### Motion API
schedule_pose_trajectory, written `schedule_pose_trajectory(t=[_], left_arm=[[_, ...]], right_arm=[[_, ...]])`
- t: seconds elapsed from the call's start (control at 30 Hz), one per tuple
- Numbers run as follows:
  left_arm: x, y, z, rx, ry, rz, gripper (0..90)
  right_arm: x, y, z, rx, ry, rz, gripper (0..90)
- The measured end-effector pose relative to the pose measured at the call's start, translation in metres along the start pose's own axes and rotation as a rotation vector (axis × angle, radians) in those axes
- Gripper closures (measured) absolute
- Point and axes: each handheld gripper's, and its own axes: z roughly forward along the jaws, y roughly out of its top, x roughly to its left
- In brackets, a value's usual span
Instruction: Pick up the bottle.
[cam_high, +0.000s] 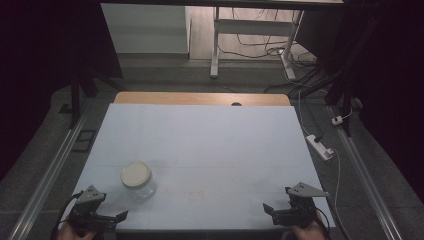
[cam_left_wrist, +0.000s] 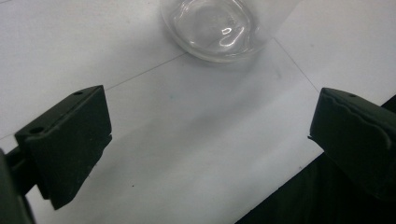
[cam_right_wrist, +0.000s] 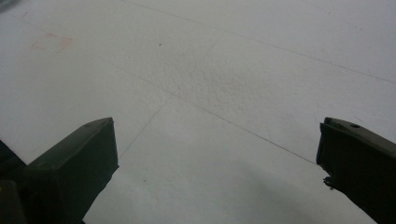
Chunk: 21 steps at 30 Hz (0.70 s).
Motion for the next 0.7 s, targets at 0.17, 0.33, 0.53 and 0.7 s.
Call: schedule_pose_trajectory(t=[0.17, 0.33, 0.53, 0.7], left_arm=[[-0.0022, 0.0011, 0.0018, 0.020, 0.012, 0.019, 0.0], [-0.0033, 0.0021, 0.0018, 0.020, -0.009, 0.020, 0.0], [0.0018, 0.0025, -0.0043, -0.028, -0.041, -0.005, 0.0], [0.0034, 0.0037, -0.0057, -0.051, -0.059, 0.002, 0.0]], right_arm=[[0.0000, 0.0001, 0.0000, 0.001, 0.004, -0.002, 0.0], [0.0003, 0.0002, 0.0005, 0.004, 0.008, -0.005, 0.0], [0.0012, 0.0001, 0.0002, 0.002, 0.023, -0.016, 0.0], [0.0014, 0.0002, 0.0005, 0.006, 0.024, -0.023, 0.0]])
